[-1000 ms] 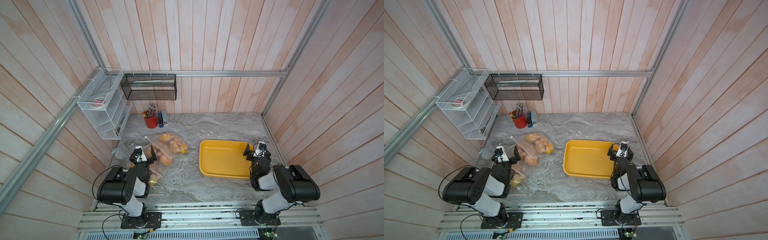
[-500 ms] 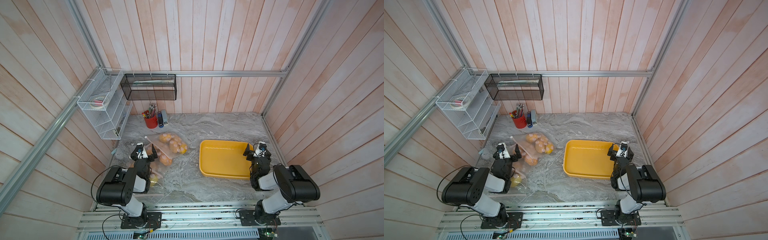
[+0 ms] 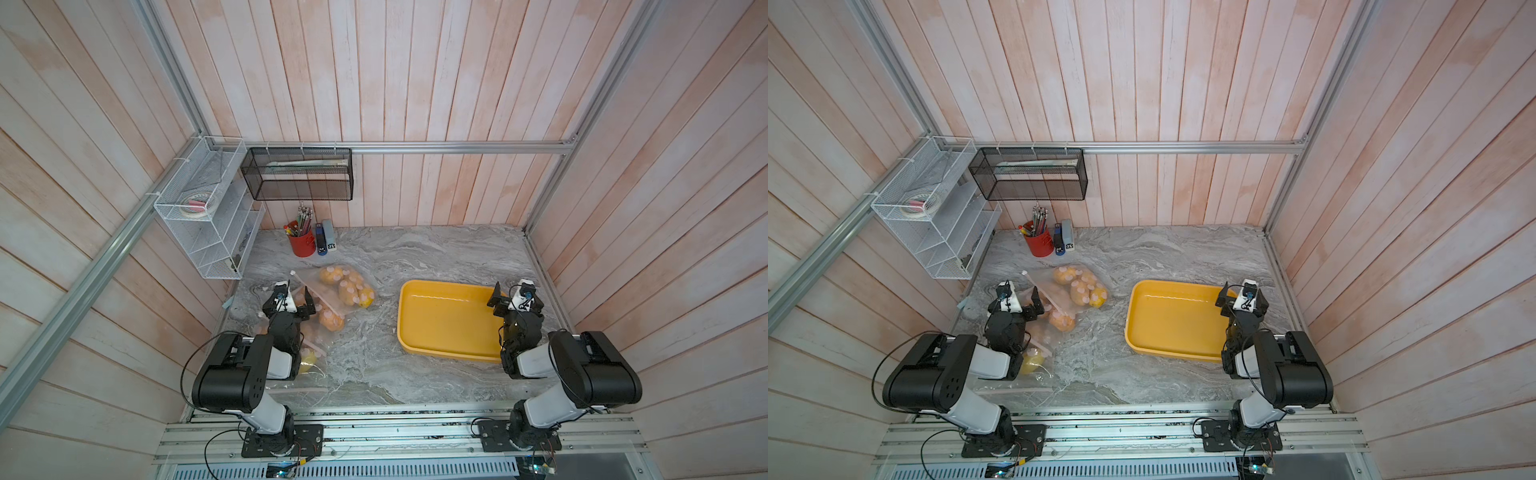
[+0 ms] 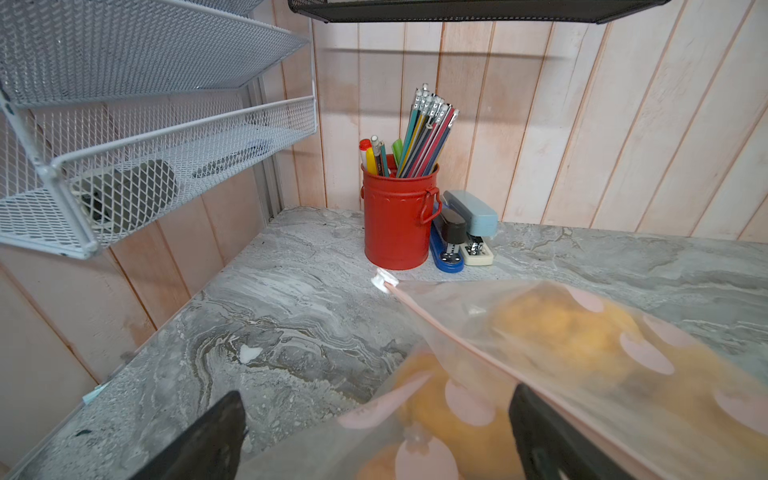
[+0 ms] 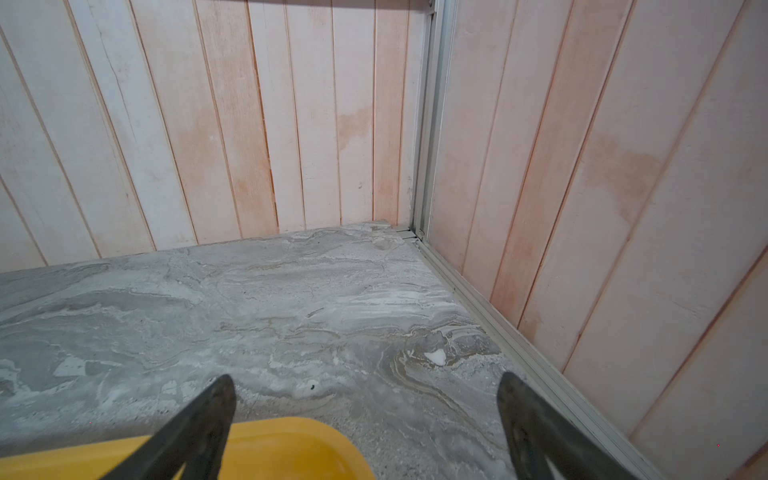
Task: Put the potatoes into a zipper bag and zip it
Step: Reset both arms
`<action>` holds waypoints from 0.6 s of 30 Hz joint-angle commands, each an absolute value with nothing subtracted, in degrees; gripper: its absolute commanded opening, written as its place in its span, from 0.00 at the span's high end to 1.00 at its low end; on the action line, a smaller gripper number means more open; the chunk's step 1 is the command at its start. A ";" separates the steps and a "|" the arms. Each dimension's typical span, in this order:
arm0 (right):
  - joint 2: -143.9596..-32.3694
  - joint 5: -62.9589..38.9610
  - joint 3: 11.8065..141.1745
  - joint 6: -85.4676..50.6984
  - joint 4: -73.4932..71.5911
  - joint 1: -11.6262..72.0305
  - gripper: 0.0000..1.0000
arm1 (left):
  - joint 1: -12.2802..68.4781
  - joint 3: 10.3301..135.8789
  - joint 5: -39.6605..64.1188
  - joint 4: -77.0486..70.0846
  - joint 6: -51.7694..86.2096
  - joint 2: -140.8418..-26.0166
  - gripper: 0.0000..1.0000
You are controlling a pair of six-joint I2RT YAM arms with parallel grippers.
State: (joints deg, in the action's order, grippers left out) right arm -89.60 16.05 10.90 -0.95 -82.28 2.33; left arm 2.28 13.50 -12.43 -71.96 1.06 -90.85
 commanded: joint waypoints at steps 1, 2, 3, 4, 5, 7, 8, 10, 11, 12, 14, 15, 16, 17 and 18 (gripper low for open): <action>-90.14 17.02 10.81 -1.60 -80.55 2.27 0.02 | 2.02 14.06 -12.30 -71.40 0.79 -90.18 0.00; -90.36 17.11 10.57 -1.52 -81.42 2.32 0.02 | 2.02 14.14 -12.31 -71.37 0.75 -90.18 0.00; -90.46 17.14 10.55 -1.54 -81.52 2.22 0.02 | 2.11 14.10 -12.30 -71.40 0.81 -90.25 0.00; -90.33 16.69 10.75 -1.63 -80.91 2.15 0.02 | 2.02 14.15 -12.33 -71.40 0.79 -90.19 0.00; -90.31 16.37 10.82 -1.67 -80.61 2.03 0.02 | 2.02 14.07 -12.31 -71.40 0.77 -90.22 0.00; -90.33 15.45 10.97 -1.82 -80.53 1.65 0.02 | 2.02 14.09 -12.30 -71.37 0.81 -90.19 0.00; -90.15 14.08 11.20 -2.26 -79.74 1.07 0.02 | 2.03 14.07 -12.30 -71.42 0.77 -90.26 0.00; -89.89 13.36 11.42 -2.62 -78.87 0.66 0.02 | 2.07 14.11 -12.30 -71.38 0.79 -90.22 0.00; -90.00 13.36 11.42 -2.56 -78.90 0.60 0.02 | 2.02 14.13 -12.30 -71.44 0.77 -90.25 0.00; -89.91 13.22 11.50 -2.64 -78.84 0.54 0.02 | 1.99 14.07 -12.34 -71.37 0.75 -90.22 0.00; -89.91 13.14 11.51 -2.69 -78.84 0.52 0.02 | 2.02 14.07 -12.31 -71.39 0.82 -90.24 0.00; -89.93 13.12 11.43 -2.67 -78.79 0.46 0.02 | 2.03 14.10 -12.32 -71.37 0.79 -90.19 0.00; -89.91 13.17 11.45 -2.64 -78.84 0.45 0.02 | 2.03 14.07 -12.30 -71.41 0.83 -90.19 0.00; -89.91 13.17 11.43 -2.66 -78.84 0.44 0.02 | 2.02 14.15 -12.31 -71.41 0.80 -90.18 0.00; -89.89 13.30 11.38 -2.63 -78.85 0.44 0.02 | 2.02 14.15 -12.30 -71.37 0.79 -90.18 0.00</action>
State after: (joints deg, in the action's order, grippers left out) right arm -89.69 13.87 10.85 -1.93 -79.46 0.80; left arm 2.28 13.50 -12.45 -71.68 1.06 -90.85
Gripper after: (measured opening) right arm 0.981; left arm 0.998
